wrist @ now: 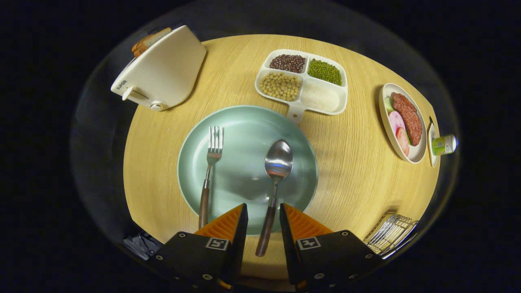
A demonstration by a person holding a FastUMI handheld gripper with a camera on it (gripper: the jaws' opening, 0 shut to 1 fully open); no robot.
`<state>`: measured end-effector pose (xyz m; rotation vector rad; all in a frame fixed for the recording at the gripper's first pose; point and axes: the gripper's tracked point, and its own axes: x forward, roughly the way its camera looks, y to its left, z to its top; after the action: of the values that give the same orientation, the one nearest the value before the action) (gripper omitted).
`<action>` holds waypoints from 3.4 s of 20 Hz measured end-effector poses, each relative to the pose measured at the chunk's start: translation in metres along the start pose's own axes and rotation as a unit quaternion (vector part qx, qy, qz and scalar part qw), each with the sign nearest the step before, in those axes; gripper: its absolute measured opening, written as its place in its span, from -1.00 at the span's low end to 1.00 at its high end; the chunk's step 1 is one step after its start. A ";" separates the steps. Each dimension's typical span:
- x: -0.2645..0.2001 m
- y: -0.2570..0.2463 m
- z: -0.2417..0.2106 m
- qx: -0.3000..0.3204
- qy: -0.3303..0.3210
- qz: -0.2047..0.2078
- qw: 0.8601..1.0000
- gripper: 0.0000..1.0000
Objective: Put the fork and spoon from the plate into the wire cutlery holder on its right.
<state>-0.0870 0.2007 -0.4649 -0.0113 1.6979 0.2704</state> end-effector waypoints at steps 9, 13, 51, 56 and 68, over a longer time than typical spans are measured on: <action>0.029 0.001 0.006 0.036 0.003 -0.007 0.999 -0.63; 0.030 -0.003 0.010 0.047 -0.013 -0.004 0.999 -0.83; -0.161 -0.145 -0.035 0.164 -0.275 0.017 0.947 -0.93; -0.162 -0.207 -0.082 0.208 -0.264 -0.017 0.942 -0.94; -0.115 -0.252 -0.151 0.224 -0.181 -0.028 0.957 -0.93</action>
<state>-0.1764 -0.0889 -0.3774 0.3094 1.3580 -0.1536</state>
